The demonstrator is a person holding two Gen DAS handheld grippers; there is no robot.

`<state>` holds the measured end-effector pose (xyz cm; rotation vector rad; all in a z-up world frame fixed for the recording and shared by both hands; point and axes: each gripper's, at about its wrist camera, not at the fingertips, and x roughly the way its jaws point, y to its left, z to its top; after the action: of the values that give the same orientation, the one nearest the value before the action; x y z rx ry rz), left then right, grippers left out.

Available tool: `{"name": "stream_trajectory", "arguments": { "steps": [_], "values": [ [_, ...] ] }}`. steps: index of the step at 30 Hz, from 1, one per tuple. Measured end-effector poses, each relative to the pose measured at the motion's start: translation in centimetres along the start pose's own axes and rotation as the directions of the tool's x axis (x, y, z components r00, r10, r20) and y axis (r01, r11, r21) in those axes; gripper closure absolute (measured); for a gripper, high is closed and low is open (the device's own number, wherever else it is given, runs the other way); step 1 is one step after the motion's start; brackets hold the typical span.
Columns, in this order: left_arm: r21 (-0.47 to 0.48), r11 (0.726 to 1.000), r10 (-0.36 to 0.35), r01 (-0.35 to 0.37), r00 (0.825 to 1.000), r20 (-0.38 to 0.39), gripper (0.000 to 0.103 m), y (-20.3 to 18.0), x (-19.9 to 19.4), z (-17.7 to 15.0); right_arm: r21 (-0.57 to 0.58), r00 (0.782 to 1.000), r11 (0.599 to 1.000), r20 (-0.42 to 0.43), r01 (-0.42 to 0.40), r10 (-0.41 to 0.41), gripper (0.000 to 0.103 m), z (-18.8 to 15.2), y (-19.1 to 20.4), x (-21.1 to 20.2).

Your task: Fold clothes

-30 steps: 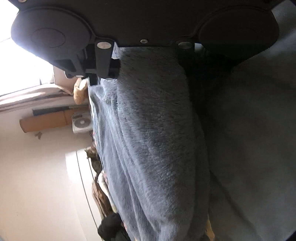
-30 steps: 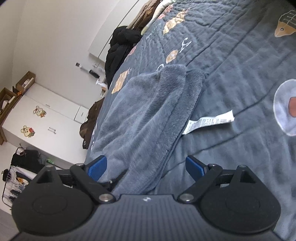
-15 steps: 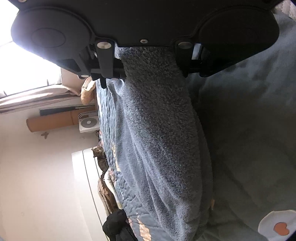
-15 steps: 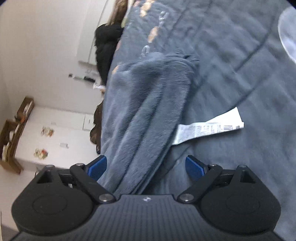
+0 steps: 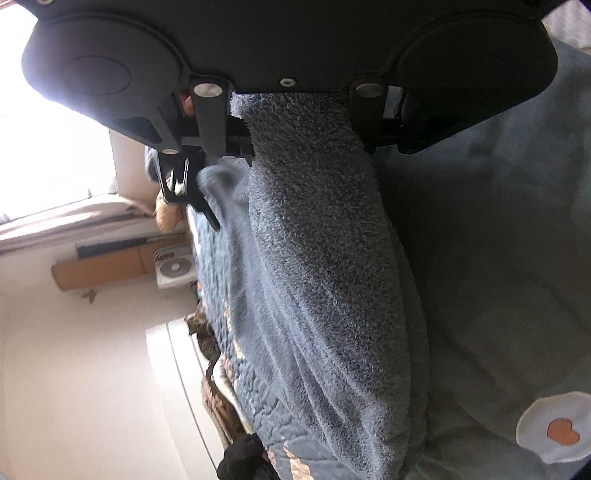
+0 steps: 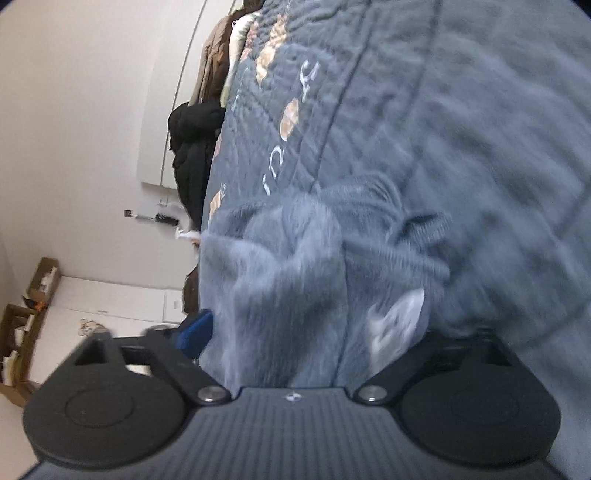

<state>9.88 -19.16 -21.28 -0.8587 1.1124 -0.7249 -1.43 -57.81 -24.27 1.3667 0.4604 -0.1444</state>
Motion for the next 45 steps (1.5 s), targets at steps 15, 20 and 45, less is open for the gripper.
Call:
{"name": "stream_trajectory", "arguments": {
  "steps": [15,20,45],
  "values": [
    [0.281,0.946,0.203,-0.162,0.972,-0.121,0.076,-2.7,-1.5,3.8,-0.142,0.967,0.986,0.251,0.087,-0.049,0.079,-8.8,4.3,-9.0],
    [0.229,0.947,0.267,-0.225,0.948,-0.174,0.066,0.5,-0.8,2.1,0.033,0.981,0.986,0.096,0.165,-0.167,0.069,-7.9,-2.1,-7.2],
    [0.832,0.146,0.424,-0.535,0.794,0.436,0.037,-10.0,-4.6,-9.8,-0.646,0.986,0.746,0.123,0.165,-0.112,0.03,-6.4,7.1,-15.9]
  ]
}}
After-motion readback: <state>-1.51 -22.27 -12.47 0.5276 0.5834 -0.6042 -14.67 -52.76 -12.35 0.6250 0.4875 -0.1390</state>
